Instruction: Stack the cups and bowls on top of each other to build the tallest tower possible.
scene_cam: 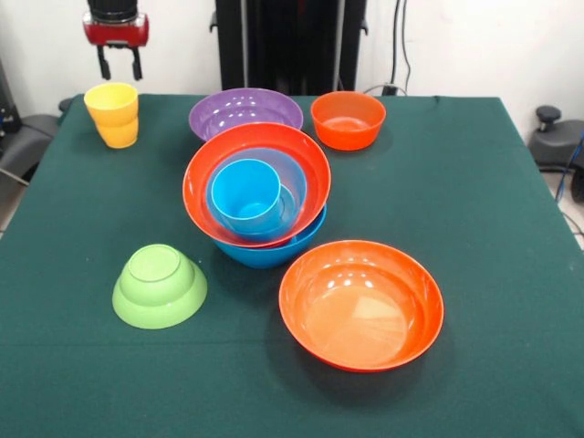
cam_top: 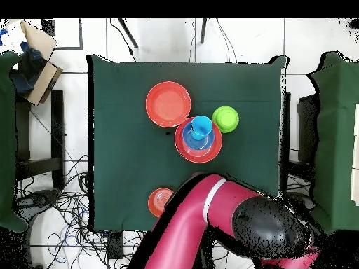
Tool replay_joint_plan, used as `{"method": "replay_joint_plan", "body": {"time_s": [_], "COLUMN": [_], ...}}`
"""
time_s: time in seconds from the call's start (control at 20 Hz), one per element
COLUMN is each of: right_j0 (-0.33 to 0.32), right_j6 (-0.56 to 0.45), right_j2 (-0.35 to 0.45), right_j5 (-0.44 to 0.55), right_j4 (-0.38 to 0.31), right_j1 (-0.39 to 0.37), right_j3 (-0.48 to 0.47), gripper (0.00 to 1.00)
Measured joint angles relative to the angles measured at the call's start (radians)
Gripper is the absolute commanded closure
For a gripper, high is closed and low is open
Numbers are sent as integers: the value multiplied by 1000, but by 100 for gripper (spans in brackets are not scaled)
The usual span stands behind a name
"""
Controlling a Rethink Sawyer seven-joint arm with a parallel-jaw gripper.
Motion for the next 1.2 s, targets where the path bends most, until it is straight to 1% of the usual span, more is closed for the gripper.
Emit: {"method": "replay_joint_plan", "body": {"time_s": [0.15, 0.2, 0.3, 0.45, 0.55, 0.7, 0.8, 1.05, 1.1, 1.2], "right_j0": [-23, -49, -68, -135, -159, -229, -260, -302, -313, -316], "right_j6": [0, 0, 0, -4, -8, -33, -56, -110, -139, -153], "right_j2": [5, 11, 16, 35, 41, 57, 59, 59, 59, 59], "right_j5": [0, 0, 0, 0, 0, -21, -43, -92, -119, -132], "right_j4": [15, 38, 57, 125, 149, 220, 255, 311, 334, 344], "right_j1": [0, 5, 9, 33, 43, 86, 111, 160, 184, 196], "right_j3": [-7, -15, -21, -34, -38, -49, -50, -51, -51, -50], "gripper": [0, 0, 0, 0, 0, 0, 0, 0, 0, 0]}}
